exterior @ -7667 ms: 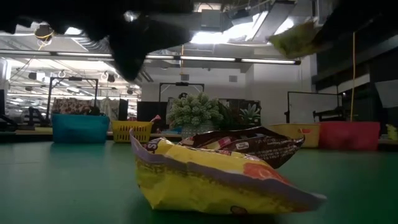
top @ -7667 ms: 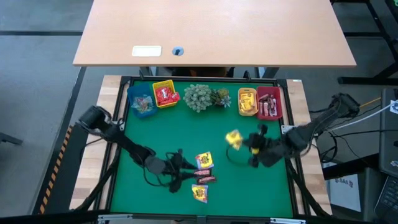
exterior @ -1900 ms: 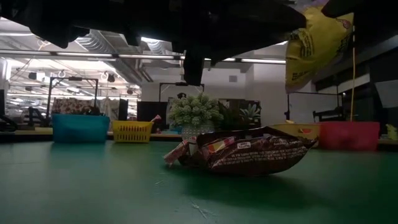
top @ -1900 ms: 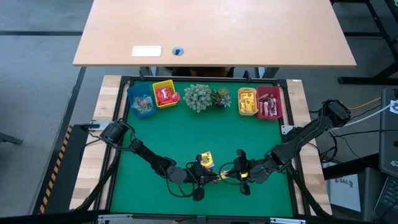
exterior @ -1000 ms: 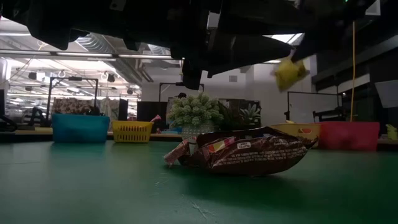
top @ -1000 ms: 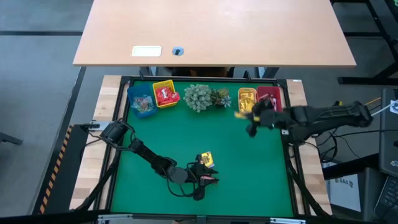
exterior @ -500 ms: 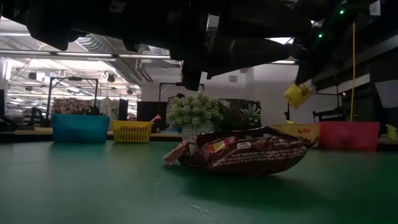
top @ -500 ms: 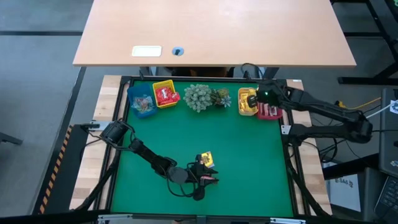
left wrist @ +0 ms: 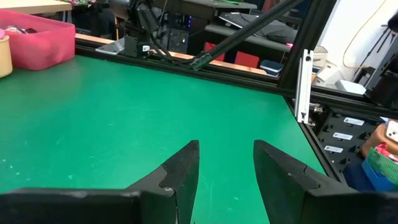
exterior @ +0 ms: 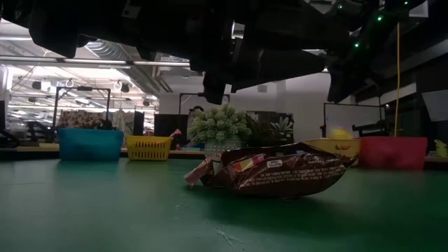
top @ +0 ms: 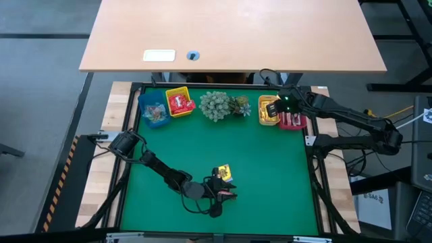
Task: Sort candy
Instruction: Put the yellow candy into the orange bin, then put the brown chocolate into the red bin
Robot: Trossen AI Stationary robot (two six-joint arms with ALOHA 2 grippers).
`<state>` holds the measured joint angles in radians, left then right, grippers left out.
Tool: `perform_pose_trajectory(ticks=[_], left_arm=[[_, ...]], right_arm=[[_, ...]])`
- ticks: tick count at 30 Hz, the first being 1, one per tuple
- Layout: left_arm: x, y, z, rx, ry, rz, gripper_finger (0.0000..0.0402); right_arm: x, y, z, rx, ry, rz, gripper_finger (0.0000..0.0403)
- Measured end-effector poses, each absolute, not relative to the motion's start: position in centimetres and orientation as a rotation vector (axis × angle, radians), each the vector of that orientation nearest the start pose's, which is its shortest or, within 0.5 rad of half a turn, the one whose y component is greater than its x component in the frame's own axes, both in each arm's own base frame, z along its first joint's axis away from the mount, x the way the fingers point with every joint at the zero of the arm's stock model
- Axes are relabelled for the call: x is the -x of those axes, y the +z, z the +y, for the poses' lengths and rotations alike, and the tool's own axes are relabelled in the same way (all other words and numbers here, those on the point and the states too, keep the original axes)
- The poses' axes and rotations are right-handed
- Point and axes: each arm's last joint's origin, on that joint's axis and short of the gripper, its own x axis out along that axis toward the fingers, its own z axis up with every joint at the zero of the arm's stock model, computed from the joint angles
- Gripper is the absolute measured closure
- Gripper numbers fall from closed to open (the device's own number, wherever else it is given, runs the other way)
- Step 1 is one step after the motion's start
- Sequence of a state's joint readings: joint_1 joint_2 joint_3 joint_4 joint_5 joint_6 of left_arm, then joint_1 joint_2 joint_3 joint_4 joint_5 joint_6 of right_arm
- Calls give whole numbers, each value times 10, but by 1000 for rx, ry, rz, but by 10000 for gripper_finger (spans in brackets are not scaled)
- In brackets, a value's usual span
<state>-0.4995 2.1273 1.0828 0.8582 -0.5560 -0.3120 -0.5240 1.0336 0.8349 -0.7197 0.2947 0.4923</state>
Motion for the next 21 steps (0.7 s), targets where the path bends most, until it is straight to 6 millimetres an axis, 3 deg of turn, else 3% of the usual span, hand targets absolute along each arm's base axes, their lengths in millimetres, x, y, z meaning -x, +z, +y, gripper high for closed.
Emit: perform_pose_trajectory(ticks=[5,10,15,21], left_arm=[[-379,128,-193,158,71,163,262],[-370,127,-209,-110,7,172,262],[-355,122,-228,-302,29,220,262],[-345,107,-232,-302,66,352,263]], right_arm=[[-164,265,-105,-540,-979,733,221],[-164,264,-103,-605,-945,739,160],[-166,263,-101,-658,-884,742,132],[-168,263,-98,-751,-776,749,127]])
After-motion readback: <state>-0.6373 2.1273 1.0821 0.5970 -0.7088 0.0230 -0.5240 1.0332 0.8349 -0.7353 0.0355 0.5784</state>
